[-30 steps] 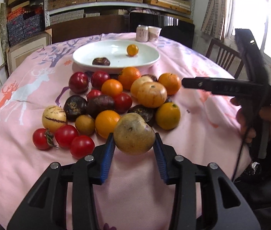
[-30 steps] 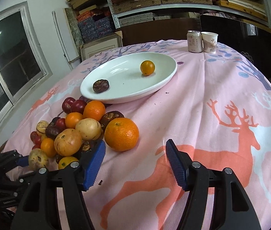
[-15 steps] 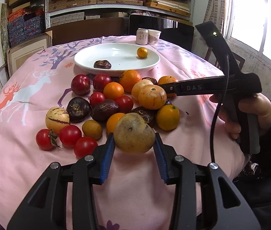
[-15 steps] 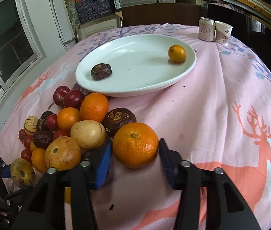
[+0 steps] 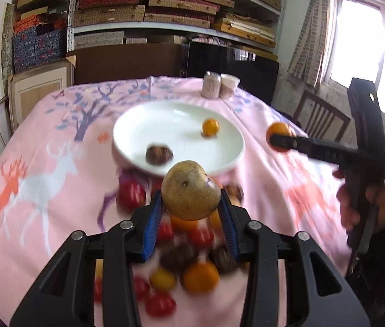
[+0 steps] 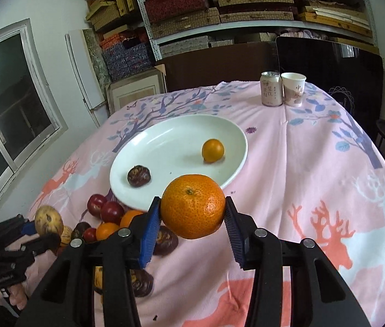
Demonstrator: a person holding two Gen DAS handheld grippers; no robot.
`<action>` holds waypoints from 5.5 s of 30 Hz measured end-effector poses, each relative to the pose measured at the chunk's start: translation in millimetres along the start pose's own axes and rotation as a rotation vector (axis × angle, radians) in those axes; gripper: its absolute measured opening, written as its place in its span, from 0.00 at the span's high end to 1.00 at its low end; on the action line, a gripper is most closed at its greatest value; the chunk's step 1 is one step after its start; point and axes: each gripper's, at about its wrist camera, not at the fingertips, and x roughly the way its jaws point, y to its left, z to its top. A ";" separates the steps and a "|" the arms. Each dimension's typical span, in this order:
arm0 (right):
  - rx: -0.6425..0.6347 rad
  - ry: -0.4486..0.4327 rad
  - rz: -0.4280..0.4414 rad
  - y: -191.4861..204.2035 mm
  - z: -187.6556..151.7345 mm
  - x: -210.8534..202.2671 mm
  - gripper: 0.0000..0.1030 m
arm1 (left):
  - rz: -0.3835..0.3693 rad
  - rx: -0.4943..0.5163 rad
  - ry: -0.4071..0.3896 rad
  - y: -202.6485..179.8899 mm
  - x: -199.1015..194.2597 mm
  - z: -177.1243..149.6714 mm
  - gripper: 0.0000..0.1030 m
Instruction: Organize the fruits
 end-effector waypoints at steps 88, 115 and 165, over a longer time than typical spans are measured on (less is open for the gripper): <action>-0.079 0.025 0.191 36.6 -81.2 -41.2 0.64 | 0.121 0.054 0.036 -22.1 -47.4 -73.4 0.73; -0.057 0.002 0.047 18.4 14.0 63.3 0.47 | 0.108 -0.147 0.062 49.9 95.4 71.9 0.37; -0.421 0.087 0.083 95.3 -93.2 0.3 0.45 | 0.254 0.025 0.129 58.1 -31.3 -107.8 0.64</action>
